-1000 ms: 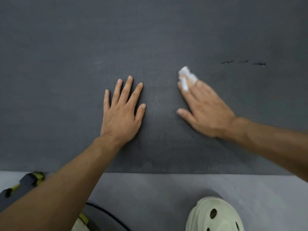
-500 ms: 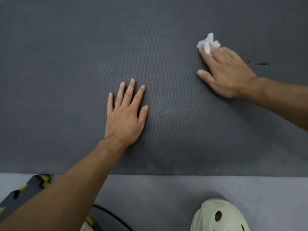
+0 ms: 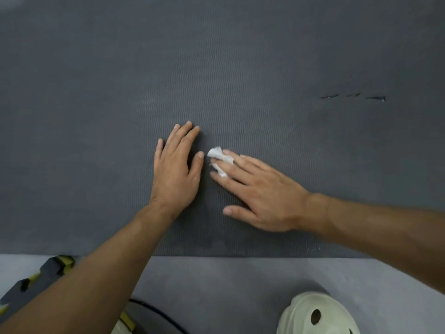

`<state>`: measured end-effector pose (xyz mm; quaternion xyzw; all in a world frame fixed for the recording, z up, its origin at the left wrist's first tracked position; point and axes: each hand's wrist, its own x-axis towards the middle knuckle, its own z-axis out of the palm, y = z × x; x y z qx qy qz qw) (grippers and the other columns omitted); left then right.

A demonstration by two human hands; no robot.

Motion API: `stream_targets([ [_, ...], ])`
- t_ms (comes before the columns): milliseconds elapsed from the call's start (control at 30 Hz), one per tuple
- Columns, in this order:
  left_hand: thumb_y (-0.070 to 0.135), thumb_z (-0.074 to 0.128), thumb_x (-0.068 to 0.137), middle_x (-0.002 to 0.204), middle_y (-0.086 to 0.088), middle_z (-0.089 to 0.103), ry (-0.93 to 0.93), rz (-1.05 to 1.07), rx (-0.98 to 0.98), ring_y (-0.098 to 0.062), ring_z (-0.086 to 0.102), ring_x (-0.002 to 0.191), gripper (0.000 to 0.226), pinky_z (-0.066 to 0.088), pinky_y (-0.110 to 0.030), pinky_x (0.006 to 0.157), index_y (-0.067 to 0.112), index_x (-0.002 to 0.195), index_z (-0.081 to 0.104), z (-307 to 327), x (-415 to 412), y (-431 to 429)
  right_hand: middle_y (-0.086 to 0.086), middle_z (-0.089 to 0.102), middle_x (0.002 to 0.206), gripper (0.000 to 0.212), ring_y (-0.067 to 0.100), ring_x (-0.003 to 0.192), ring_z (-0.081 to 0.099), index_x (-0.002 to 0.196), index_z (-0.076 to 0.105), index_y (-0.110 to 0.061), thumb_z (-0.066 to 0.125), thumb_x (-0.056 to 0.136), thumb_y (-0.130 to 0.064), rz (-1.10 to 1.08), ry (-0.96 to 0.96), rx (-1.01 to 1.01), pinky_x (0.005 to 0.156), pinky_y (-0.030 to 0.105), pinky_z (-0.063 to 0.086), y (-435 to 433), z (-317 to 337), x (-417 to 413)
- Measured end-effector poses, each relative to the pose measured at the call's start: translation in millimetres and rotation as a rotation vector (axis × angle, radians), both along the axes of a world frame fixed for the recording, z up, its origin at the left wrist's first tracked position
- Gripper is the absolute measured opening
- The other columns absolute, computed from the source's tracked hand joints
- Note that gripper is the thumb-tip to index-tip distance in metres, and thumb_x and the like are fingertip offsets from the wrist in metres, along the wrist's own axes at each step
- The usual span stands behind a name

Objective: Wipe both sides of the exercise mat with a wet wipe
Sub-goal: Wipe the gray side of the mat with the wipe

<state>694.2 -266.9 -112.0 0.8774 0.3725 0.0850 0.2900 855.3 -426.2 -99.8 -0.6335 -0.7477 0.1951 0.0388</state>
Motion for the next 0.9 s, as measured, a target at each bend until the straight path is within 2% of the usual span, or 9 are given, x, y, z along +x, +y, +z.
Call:
stream_targets([
  [100,0.023,0.052,0.107,0.159,0.009,0.044,-0.07,0.04,-0.047,-0.007,0.023,0.155,0.041,0.011,-0.047,0.129,0.022,0.148,0.053,3.8,0.2,2.8,0.005,0.041,0.163,0.056,0.023,0.156,0.027,0.152,0.05,-0.017,0.03,0.109,-0.047,-0.088,0.192,0.016,0.126,0.044,0.026,4.9,11.4,-1.6],
  [200,0.021,0.055,0.106,0.147,0.007,0.056,-0.161,0.078,-0.091,-0.01,0.04,0.146,0.034,0.03,-0.043,0.124,0.018,0.139,0.062,11.4,4.4,2.6,0.0,0.064,0.137,0.035,0.017,0.129,0.058,0.136,0.064,-0.017,0.047,0.106,-0.023,-0.33,0.423,0.088,0.109,0.041,0.047,18.9,27.3,5.0],
  [300,0.017,0.058,0.103,0.129,0.008,0.064,-0.24,0.089,-0.1,-0.004,0.057,0.123,0.028,0.045,-0.027,0.11,0.017,0.129,0.068,21.4,15.5,-3.6,-0.006,0.066,0.124,0.032,0.009,0.112,0.062,0.127,0.061,-0.027,0.053,0.103,-0.008,-0.625,0.589,0.049,0.095,0.031,0.049,33.4,39.6,12.3],
  [367,0.017,0.059,0.103,0.125,0.007,0.067,-0.295,0.133,-0.271,-0.001,0.063,0.113,0.026,0.05,-0.021,0.102,0.019,0.127,0.068,29.0,26.6,-10.0,-0.004,0.072,0.111,0.036,0.009,0.097,0.07,0.118,0.054,-0.034,0.053,0.1,-0.003,-0.789,0.785,-0.006,0.089,0.038,0.055,41.6,42.7,15.0],
  [467,0.015,0.059,0.105,0.117,0.004,0.072,-0.41,0.218,-0.582,-0.006,0.069,0.109,0.023,0.054,-0.024,0.098,0.017,0.126,0.068,39.3,42.6,-18.2,0.005,0.078,0.1,0.037,0.026,0.093,0.076,0.111,0.044,-0.03,0.058,0.097,0.002,-0.972,1.069,-0.031,0.093,0.053,0.058,50.3,37.2,17.0],
  [567,0.013,0.066,0.1,0.107,0.005,0.074,-0.429,0.296,-0.706,-0.007,0.072,0.098,0.021,0.058,-0.028,0.093,0.019,0.121,0.069,41.4,51.2,-18.9,0.008,0.077,0.103,0.033,0.029,0.094,0.077,0.11,0.048,-0.024,0.066,0.096,0.0,-1.081,1.207,-0.024,0.093,0.048,0.061,51.6,35.7,17.5],
  [733,0.009,0.074,0.094,0.092,0.007,0.076,-0.314,0.289,-0.616,-0.005,0.071,0.084,0.018,0.057,-0.024,0.079,0.026,0.098,0.074,36.3,45.7,-1.8,0.005,0.074,0.099,0.019,0.02,0.077,0.077,0.095,0.062,-0.021,0.071,0.095,-0.004,-1.036,1.024,0.023,0.07,0.032,0.059,45.5,27.3,25.4],
  [833,0.014,0.071,0.095,0.085,0.013,0.071,-0.299,0.4,-0.373,-0.002,0.064,0.076,0.01,0.056,-0.029,0.078,0.024,0.097,0.074,34.3,31.2,29.0,-0.007,0.07,0.09,0.018,0.012,0.079,0.071,0.089,0.063,-0.028,0.071,0.095,-0.013,-1.001,0.694,0.16,0.078,0.027,0.056,35.4,15.1,48.7],
  [900,0.022,0.069,0.095,0.089,0.008,0.071,-0.325,0.471,-0.202,-0.002,0.063,0.078,0.004,0.055,-0.03,0.084,0.025,0.098,0.071,37.9,18.4,48.5,-0.007,0.067,0.095,0.007,0.009,0.088,0.064,0.096,0.065,-0.023,0.068,0.096,-0.017,-0.931,0.47,0.239,0.084,0.023,0.051,23.9,12.4,65.6],
])
